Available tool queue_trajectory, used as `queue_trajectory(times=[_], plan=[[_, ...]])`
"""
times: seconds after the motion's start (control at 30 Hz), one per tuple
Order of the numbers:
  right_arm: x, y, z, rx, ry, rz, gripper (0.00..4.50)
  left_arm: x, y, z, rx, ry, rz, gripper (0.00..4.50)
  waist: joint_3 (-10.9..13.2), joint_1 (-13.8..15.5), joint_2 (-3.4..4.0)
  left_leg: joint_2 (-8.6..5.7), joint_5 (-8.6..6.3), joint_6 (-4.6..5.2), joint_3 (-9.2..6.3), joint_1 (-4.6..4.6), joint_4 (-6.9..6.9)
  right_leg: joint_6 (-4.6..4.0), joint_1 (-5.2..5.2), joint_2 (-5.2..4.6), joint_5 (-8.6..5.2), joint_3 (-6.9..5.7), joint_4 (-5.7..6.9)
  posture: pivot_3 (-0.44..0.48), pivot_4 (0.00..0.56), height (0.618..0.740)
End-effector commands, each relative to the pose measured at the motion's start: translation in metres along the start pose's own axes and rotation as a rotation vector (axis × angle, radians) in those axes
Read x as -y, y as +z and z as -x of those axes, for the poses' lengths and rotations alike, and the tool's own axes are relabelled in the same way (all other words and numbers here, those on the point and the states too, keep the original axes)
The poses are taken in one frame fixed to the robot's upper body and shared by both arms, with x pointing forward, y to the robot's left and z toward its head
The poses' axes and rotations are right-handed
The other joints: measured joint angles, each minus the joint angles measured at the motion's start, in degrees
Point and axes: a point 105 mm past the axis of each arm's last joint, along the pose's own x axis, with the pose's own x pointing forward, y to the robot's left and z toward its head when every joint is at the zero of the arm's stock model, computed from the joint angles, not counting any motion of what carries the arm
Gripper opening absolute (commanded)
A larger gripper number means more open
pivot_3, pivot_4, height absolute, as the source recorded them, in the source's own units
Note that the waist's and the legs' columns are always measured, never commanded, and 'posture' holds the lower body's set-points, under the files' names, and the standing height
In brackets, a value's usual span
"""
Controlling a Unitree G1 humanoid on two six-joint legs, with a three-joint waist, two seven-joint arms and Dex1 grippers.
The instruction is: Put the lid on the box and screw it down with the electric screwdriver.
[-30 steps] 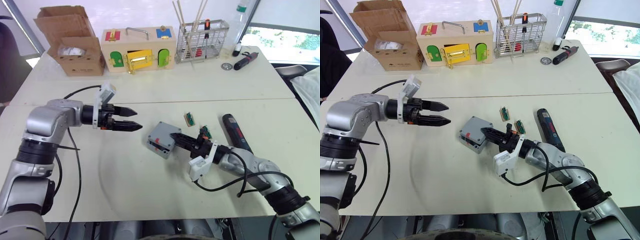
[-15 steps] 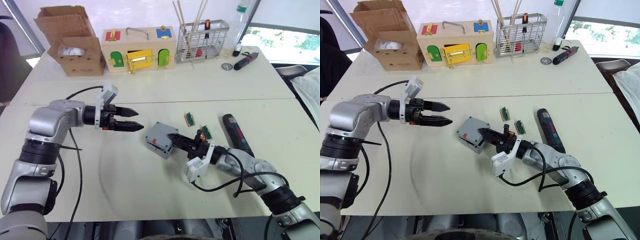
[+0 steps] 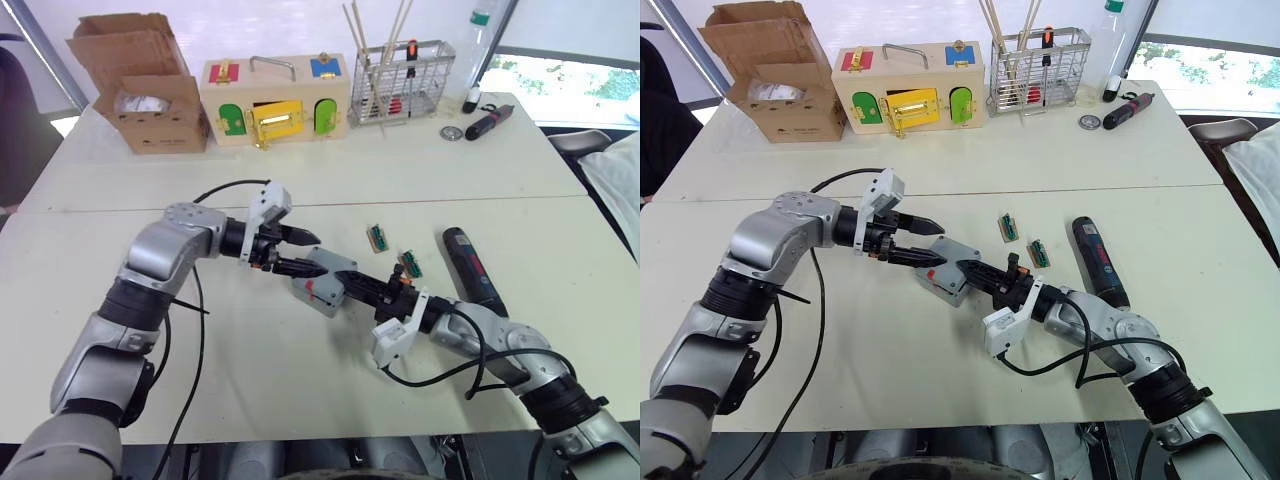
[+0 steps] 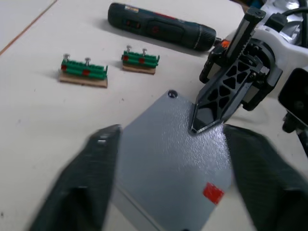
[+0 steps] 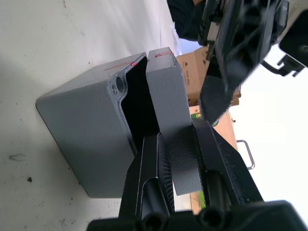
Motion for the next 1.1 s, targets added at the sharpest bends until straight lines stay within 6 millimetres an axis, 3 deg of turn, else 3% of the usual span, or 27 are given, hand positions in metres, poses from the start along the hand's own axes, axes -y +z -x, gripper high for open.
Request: queue_trajectory(times=[0.03,0.2,0.53,0.73,0.87,0.93,1.1], plan=[[-0.002,0.002,0.001,-0.003,0.000,-0.011,0.19,0.001,0.015,0.004,0.027,-0.012,-0.047,1.19,0.0,0.1,0.00,-0.01,0.00,0.00,0.00,0.00,0.01,0.00,0.01,-0.01,0.00,0.00,0.00,0.000,0.150,0.740],[-0.004,0.003,0.001,-0.007,0.000,-0.015,0.19,0.004,0.010,0.001,0.007,-0.020,-0.062,1.19,0.0,0.1,0.00,-0.01,0.00,0.00,0.00,0.01,0.04,0.00,0.04,-0.01,0.00,0.00,0.00,0.000,0.150,0.740],[-0.002,0.007,0.002,-0.003,-0.022,-0.019,0.19,0.004,-0.020,-0.011,-0.105,-0.032,-0.110,1.19,0.0,0.2,0.01,-0.01,0.00,0.00,-0.02,0.06,0.04,0.00,0.11,-0.01,0.00,0.00,0.00,0.000,0.150,0.740],[0.002,0.008,0.001,0.002,-0.042,-0.017,2.95,0.008,-0.032,-0.019,-0.127,-0.059,-0.098,1.13,-0.1,0.2,-0.04,-0.01,-0.05,0.09,0.00,0.87,-0.20,-0.01,0.89,-0.02,-0.01,0.01,-0.14,0.000,0.150,0.740],[0.009,0.009,0.004,-0.001,-0.067,0.001,4.21,0.010,-0.037,-0.022,-0.134,-0.066,-0.083,1.13,-0.2,0.2,-0.06,-0.01,-0.15,0.26,-0.01,0.93,-0.19,-0.01,0.93,0.01,-0.01,0.01,-0.12,0.000,0.150,0.740],[0.011,0.008,0.007,-0.013,-0.074,0.014,4.49,0.010,-0.043,-0.023,-0.151,-0.064,-0.084,1.13,-0.2,0.2,-0.05,-0.01,-0.14,0.24,-0.01,0.94,-0.19,-0.01,0.93,0.01,-0.01,0.01,-0.12,0.000,0.150,0.740],[0.017,0.004,0.017,-0.032,-0.090,0.045,4.49,0.013,-0.052,-0.025,-0.165,-0.072,-0.078,1.13,-0.2,0.6,-0.06,-0.02,-0.13,0.23,-0.01,0.94,-0.19,-0.01,0.96,-0.02,-0.01,0.01,-0.13,0.000,0.150,0.740]])
